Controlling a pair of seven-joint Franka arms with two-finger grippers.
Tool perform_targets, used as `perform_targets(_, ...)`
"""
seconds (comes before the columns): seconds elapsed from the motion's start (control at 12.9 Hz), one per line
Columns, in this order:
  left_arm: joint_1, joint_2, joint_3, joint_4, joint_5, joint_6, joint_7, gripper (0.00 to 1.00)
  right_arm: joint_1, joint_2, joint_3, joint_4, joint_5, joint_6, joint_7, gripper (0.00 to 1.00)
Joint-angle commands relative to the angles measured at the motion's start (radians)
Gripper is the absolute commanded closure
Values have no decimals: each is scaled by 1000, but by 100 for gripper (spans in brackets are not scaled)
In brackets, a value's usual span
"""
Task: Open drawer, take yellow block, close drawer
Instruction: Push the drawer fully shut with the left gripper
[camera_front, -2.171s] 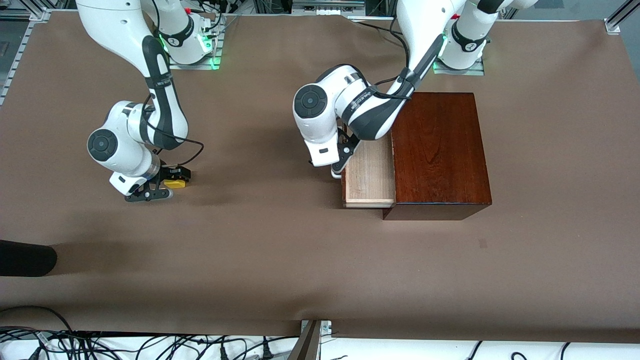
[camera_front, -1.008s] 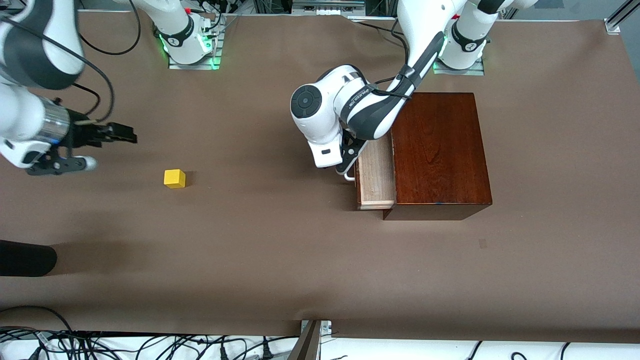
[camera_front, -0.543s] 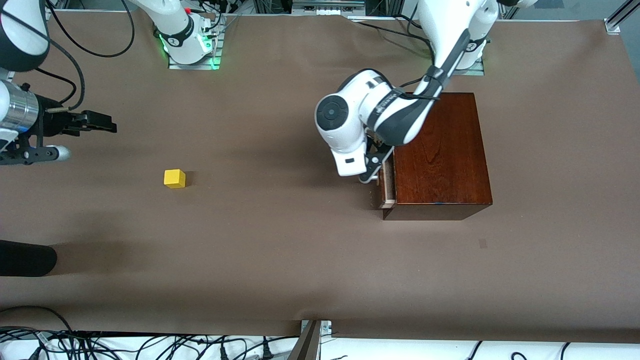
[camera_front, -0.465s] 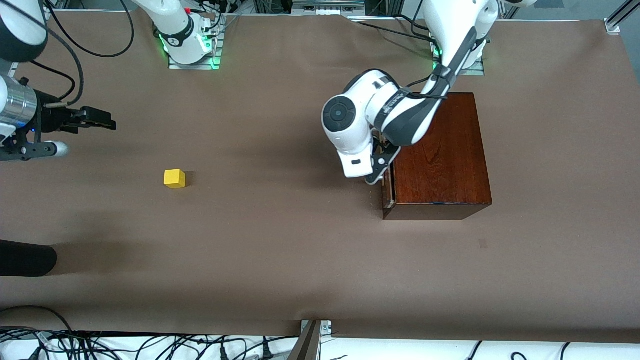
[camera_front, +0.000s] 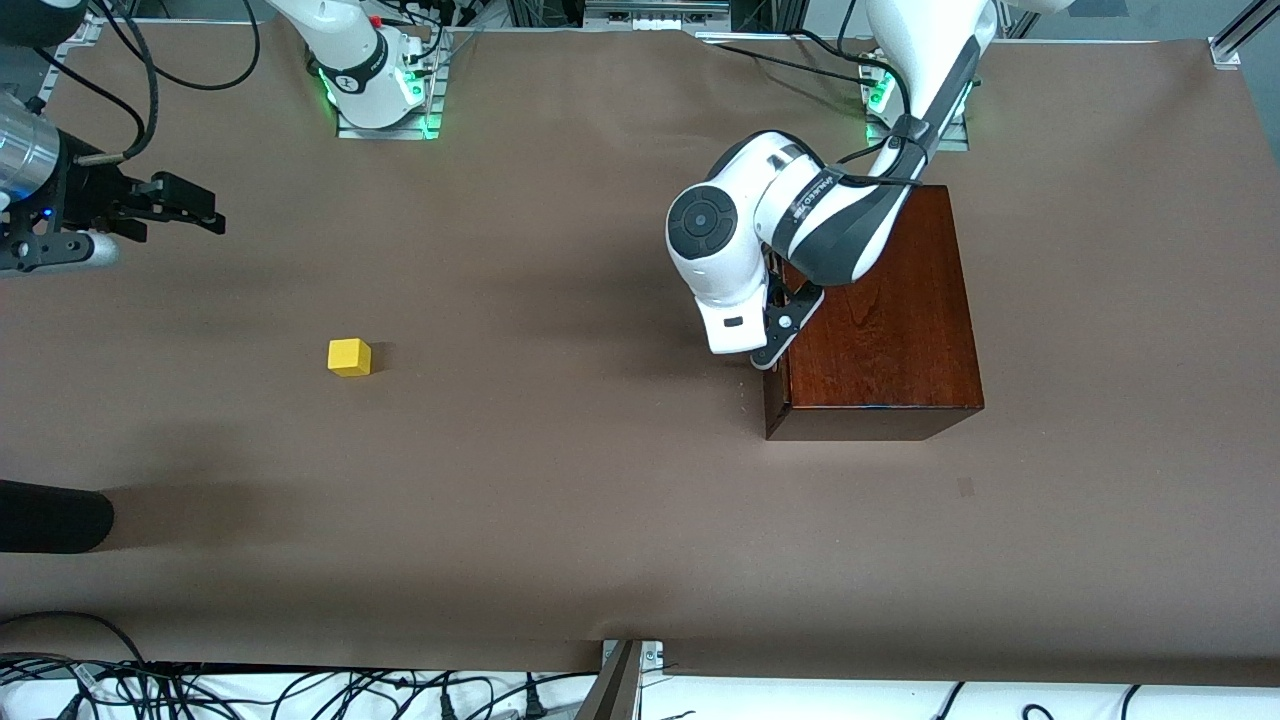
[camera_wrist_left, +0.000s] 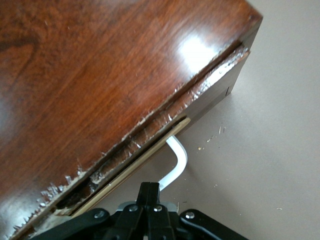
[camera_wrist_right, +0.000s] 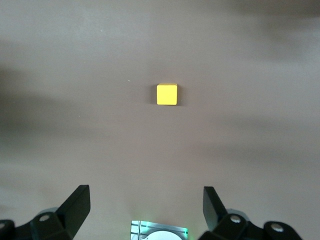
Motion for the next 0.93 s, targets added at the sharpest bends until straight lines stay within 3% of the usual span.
perform_targets(0.0,15,-83,-26,-31,3,-12,25,100,123,-17,-100,-18,-9,36,40,0)
perform_targets(0.31,42,-183,-61,11,-135,-93,77,100,122,-40,-102,-85,-18,86,41,0)
perform_targets(0.39,73,-215,-61,15,-185,-113,162,92,120,-40,-99,-84,-18,88,40,0)
perform_targets(0.47,110,-250,-60,14,-249,-117,271,68,117,-40,-102,-72,-18,80,40,0)
perform_targets(0.54,154,-278,-60,8,-296,-120,386,19,102,-36,-97,-53,-17,76,38,0)
perform_targets(0.62,180,-296,-58,3,-299,-121,443,0,97,-31,-96,-38,-15,76,35,0)
perform_targets(0.85,249,-351,-51,2,-301,-187,595,0,83,-13,-91,-4,-15,77,26,0)
